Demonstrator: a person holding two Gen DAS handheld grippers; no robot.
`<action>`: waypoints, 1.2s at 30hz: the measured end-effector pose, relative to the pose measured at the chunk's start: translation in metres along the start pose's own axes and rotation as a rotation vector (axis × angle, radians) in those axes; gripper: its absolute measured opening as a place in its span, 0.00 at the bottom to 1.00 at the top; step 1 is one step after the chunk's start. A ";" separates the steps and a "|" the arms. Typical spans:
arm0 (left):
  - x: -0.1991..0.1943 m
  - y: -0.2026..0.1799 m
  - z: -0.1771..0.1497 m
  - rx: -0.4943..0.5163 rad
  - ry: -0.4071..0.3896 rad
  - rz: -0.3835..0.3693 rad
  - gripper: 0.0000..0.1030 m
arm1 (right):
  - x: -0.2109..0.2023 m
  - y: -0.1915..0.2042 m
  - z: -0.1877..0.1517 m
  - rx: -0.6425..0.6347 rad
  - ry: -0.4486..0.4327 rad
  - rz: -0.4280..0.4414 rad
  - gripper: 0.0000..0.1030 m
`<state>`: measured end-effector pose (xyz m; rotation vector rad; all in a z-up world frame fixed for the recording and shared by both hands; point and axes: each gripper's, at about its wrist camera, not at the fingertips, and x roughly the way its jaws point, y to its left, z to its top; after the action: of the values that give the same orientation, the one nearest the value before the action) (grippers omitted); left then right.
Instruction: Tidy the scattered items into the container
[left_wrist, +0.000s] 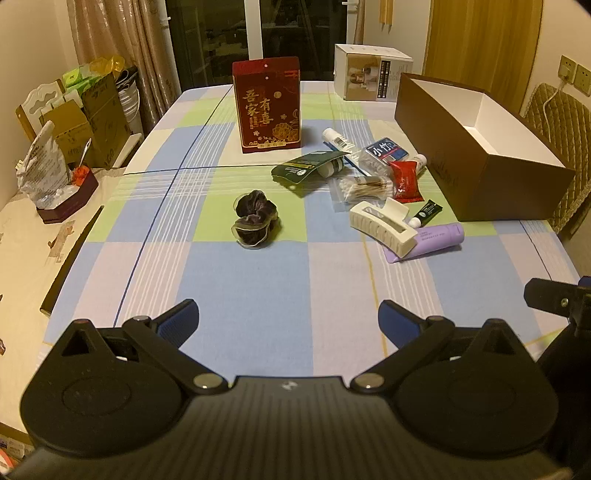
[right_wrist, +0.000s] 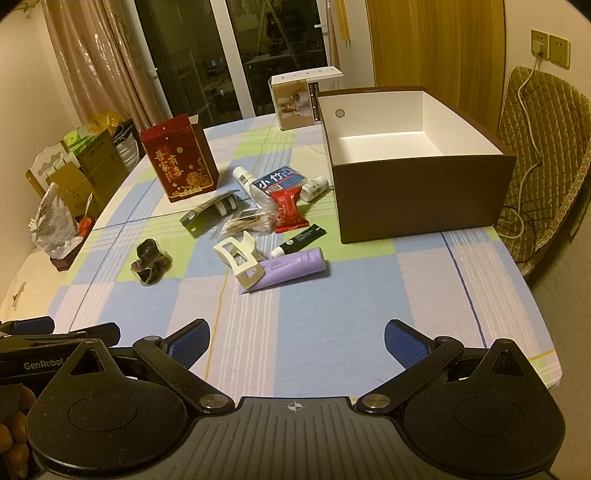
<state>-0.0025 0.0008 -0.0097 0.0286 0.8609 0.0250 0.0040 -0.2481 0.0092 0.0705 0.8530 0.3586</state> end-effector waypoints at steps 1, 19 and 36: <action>0.000 0.000 0.000 -0.001 0.001 0.000 0.98 | 0.000 0.000 0.000 0.000 0.000 0.000 1.00; 0.002 0.001 -0.001 -0.002 0.007 0.001 0.98 | 0.001 0.000 0.000 -0.004 0.001 -0.003 1.00; 0.001 0.001 -0.001 0.007 0.000 0.004 0.98 | 0.000 0.006 -0.003 -0.051 -0.015 -0.032 1.00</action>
<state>-0.0028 0.0018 -0.0106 0.0368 0.8606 0.0260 0.0004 -0.2431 0.0087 0.0118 0.8290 0.3489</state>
